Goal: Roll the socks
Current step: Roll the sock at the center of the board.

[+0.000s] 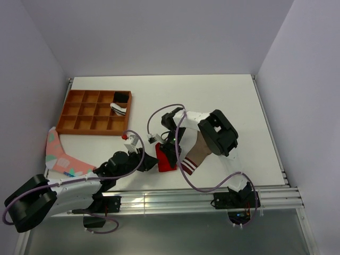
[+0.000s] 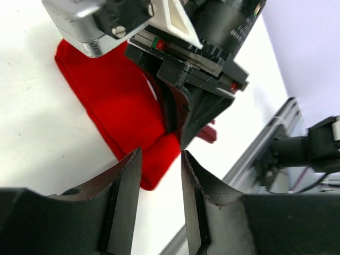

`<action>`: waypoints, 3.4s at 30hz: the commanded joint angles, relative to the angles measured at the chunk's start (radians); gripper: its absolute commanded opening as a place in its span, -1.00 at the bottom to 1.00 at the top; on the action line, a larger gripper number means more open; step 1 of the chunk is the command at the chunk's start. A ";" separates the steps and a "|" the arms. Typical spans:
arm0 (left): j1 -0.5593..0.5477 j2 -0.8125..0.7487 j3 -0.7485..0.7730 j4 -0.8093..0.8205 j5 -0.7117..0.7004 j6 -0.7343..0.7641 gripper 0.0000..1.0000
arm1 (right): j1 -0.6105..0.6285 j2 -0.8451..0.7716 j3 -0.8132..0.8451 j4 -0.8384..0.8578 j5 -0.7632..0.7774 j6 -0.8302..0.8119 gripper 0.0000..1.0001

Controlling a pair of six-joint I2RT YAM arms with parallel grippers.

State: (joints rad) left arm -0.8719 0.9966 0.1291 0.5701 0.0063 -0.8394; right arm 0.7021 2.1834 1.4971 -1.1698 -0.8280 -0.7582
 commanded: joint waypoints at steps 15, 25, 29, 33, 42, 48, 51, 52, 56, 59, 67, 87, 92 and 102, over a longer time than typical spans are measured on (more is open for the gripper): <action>-0.021 0.286 0.083 0.263 0.101 0.171 -0.02 | -0.003 0.055 0.066 -0.016 0.067 0.036 -0.62; -0.024 0.399 0.116 0.307 0.144 0.191 0.00 | -0.001 0.082 0.118 -0.031 0.067 0.057 -0.61; -0.024 0.424 0.115 0.323 0.159 0.184 -0.01 | 0.000 0.092 0.130 -0.037 0.067 0.065 -0.62; -0.024 0.458 0.110 0.339 0.170 0.175 -0.02 | 0.000 0.096 0.137 -0.036 0.063 0.069 -0.62; -0.026 0.508 0.110 0.349 0.182 0.151 -0.21 | -0.001 0.095 0.132 -0.021 0.058 0.082 -0.63; -0.026 0.556 0.115 0.356 0.189 0.125 -0.47 | -0.001 0.078 0.112 0.007 0.058 0.099 -0.62; -0.027 0.579 0.113 0.353 0.182 0.108 -0.75 | 0.000 0.062 0.100 0.028 0.061 0.117 -0.50; -0.027 0.585 0.113 0.358 0.182 0.102 -0.87 | -0.001 0.047 0.088 0.041 0.064 0.125 -0.45; -0.029 0.622 0.084 0.390 0.158 0.073 -0.99 | -0.001 -0.014 0.032 0.154 0.105 0.199 -0.16; -0.029 0.652 0.061 0.407 0.153 0.050 -0.99 | -0.006 -0.086 -0.026 0.231 0.142 0.230 -0.02; -0.029 0.688 0.027 0.465 0.152 -0.012 -0.99 | -0.081 -0.269 -0.139 0.317 0.155 0.254 0.09; 0.017 0.597 0.062 0.125 0.293 -0.239 -0.99 | -0.092 -0.905 -0.704 0.797 0.280 0.080 0.17; 0.089 0.648 0.063 0.120 0.434 -0.296 -0.99 | 0.103 -0.987 -0.827 0.890 0.389 0.059 0.18; 0.145 0.697 0.144 -0.073 0.514 -0.296 -0.99 | 0.321 -0.964 -0.906 1.022 0.527 0.020 0.16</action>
State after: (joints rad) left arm -0.7254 1.6394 0.2775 0.7723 0.5152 -1.1797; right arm 0.9752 1.2201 0.6125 -0.2607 -0.3744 -0.7090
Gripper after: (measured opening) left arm 0.033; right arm 0.583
